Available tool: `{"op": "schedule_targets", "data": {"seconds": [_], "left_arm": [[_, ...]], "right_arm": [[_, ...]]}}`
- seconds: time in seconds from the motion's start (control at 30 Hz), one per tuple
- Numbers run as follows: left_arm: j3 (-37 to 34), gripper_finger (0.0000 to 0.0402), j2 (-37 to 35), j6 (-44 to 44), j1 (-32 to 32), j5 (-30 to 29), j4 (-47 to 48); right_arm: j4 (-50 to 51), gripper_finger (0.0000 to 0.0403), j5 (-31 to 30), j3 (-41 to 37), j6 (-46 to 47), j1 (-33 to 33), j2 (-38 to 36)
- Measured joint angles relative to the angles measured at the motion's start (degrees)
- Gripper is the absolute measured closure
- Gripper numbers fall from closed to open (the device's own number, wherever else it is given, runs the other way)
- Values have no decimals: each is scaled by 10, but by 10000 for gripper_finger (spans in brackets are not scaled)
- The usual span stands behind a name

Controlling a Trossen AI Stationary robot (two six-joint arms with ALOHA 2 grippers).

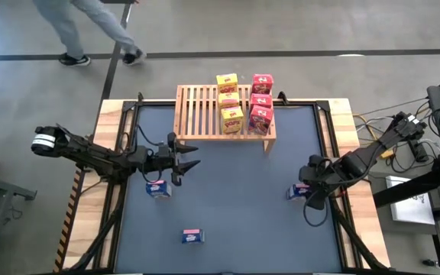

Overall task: Stack cereal on shelf
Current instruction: Put the top right blue cereal box on the shelf

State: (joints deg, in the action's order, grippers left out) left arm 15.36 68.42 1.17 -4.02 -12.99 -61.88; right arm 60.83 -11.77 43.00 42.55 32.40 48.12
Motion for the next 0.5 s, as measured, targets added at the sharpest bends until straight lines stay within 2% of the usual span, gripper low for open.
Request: {"op": "schedule_targets", "data": {"seconds": [0.5], "left_arm": [[0, 194, 0, 0, 0, 0, 2]], "right_arm": [[-16, 78, 3, 5, -21, 0, -23]]}}
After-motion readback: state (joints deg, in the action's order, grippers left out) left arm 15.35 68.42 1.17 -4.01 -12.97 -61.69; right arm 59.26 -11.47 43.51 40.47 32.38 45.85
